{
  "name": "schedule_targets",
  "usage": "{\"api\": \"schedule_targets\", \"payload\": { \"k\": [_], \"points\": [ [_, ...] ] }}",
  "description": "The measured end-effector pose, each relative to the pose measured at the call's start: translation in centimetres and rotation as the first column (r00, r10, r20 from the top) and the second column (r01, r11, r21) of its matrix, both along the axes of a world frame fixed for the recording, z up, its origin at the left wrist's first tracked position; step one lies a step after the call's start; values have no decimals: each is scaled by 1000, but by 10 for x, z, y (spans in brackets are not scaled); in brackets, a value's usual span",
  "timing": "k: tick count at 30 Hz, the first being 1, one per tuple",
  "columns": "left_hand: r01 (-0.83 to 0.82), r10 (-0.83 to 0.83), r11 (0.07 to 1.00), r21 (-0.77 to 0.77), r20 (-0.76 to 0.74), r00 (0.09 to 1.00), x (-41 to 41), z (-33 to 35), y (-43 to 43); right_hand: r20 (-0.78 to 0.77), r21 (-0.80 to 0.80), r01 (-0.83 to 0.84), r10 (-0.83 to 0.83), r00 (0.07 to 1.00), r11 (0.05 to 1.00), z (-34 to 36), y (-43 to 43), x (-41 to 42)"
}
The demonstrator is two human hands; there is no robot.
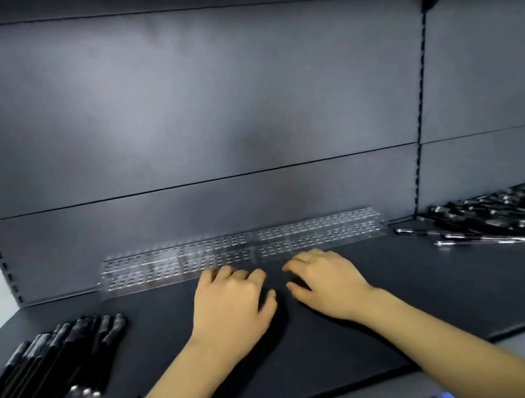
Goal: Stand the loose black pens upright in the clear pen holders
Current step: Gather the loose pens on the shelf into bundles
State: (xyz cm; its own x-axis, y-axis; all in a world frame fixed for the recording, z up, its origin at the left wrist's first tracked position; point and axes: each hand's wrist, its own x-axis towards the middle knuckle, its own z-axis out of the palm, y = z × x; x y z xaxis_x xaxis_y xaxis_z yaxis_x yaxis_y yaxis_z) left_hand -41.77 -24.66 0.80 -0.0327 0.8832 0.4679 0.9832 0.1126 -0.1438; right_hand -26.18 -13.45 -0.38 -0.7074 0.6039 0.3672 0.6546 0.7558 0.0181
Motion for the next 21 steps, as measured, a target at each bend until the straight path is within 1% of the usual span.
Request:
{"api": "schedule_targets", "payload": {
  "k": [6,10,15,18,21],
  "points": [
    [45,-46,992,-119,-2,999,134,-6,58,49,20,149,-149,988,989,-2,38,168],
    [75,-70,989,-128,43,997,210,-10,87,71,12,196,-196,978,981,-4,57,246],
    [119,-101,978,-173,110,989,273,-20,127,74,-41,212,-209,975,976,-10,84,312],
    [109,-95,974,-199,80,992,296,-26,150,84,-84,195,-188,979,977,-13,107,336],
    [106,-102,972,-208,29,994,312,-28,174,78,-94,130,-122,989,987,-16,130,349]
  ]
}}
